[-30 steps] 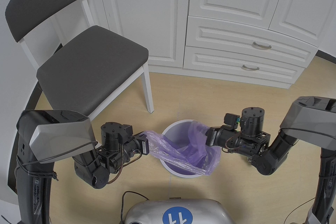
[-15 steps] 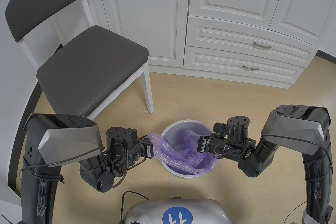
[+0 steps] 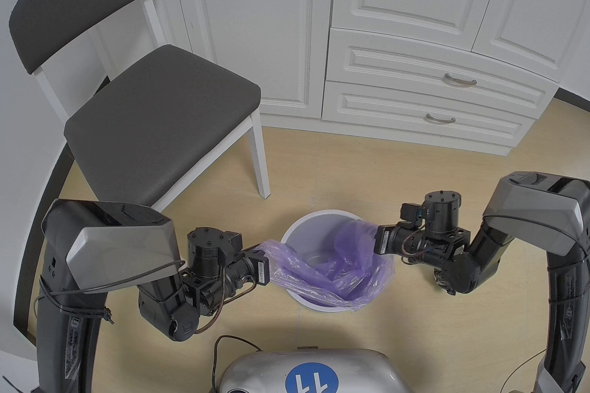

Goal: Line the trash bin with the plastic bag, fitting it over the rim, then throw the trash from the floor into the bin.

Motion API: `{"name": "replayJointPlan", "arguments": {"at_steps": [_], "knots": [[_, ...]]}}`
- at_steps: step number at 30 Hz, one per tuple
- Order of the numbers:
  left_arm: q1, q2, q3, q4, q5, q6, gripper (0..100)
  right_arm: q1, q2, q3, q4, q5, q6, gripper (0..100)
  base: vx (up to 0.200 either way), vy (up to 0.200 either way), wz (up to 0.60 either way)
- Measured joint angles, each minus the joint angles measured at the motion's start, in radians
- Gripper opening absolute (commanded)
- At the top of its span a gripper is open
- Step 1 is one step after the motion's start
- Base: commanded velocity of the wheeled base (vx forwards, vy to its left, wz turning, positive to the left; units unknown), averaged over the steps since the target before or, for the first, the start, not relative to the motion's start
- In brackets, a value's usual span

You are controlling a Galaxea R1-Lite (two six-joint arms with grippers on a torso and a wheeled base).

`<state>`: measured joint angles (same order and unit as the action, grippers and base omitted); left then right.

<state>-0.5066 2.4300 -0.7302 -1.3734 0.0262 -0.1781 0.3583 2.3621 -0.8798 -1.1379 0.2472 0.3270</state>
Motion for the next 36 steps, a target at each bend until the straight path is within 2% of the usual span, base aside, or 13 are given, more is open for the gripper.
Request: {"name": "replayJointPlan", "arguments": {"at_steps": [8, 14, 19, 26, 36], "knots": [[0.016, -0.06, 0.091, 0.055, -0.028, 0.046, 0, -0.137, -0.083, 0.13, 0.033, -0.003, -0.35, 0, 0.0, 0.0, 0.0], [0.03, -0.085, 0.119, 0.133, -0.042, 0.116, 0, -0.223, -0.128, 0.284, 0.04, -0.003, -0.538, 0, 0.0, 0.0, 0.0], [0.032, -0.095, 0.14, 0.146, -0.048, 0.141, 0, -0.252, -0.137, 0.374, 0.035, -0.003, -0.579, 0, 0.0, 0.0, 0.0], [0.009, -0.096, 0.176, 0.144, -0.05, 0.148, 0, -0.252, -0.133, 0.438, 0.037, 0.003, -0.601, 0, 0.0, 0.0, 0.0], [-0.009, -0.096, 0.245, 0.144, -0.076, 0.157, 0, -0.267, -0.129, 0.476, 0.042, 0.004, -0.71, 0, 0.0, 0.0, 0.0]]}}
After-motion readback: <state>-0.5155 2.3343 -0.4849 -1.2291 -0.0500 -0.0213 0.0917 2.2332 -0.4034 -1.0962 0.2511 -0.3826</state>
